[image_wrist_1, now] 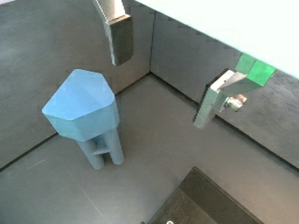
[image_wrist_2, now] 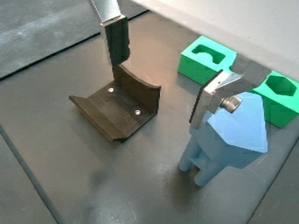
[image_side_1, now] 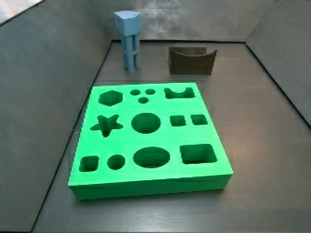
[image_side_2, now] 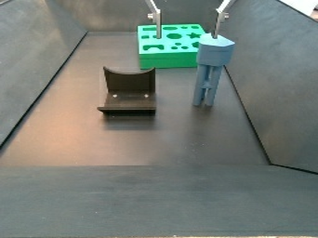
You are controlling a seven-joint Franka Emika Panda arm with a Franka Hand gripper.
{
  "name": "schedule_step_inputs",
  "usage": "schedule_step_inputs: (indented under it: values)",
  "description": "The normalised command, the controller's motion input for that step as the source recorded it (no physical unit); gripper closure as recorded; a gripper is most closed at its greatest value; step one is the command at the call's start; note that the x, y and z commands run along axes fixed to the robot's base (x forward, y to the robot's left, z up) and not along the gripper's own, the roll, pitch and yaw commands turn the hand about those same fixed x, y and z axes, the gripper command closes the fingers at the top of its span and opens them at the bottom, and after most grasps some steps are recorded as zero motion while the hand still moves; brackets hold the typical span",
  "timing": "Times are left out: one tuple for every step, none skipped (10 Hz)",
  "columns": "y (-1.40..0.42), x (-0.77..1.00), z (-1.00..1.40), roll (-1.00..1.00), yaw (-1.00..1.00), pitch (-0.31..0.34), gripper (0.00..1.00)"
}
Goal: Pick up the 3 prong object. Move up. Move to above the board. Insert the 3 prong object.
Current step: Pick up the 3 prong object.
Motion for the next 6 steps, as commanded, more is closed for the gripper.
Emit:
schedule_step_inputs:
  values:
    - [0.00,0.00,0.00,0.00,-0.16,0.000,0.00]
    - [0.00,-0.07,0.00,0.00,-0.33,-0.011,0.00]
    - [0.00,-0.03,0.00,0.00,-0.48,0.000,0.00]
    - [0.05,-0.09,0.06,0.00,-0.73,-0.004,0.00]
    - [0.04,-0.17,0.09,0.02,-0.86,-0.023,0.00]
    - [0.00,-0.13,0.09,0.02,-0.92,-0.020,0.00]
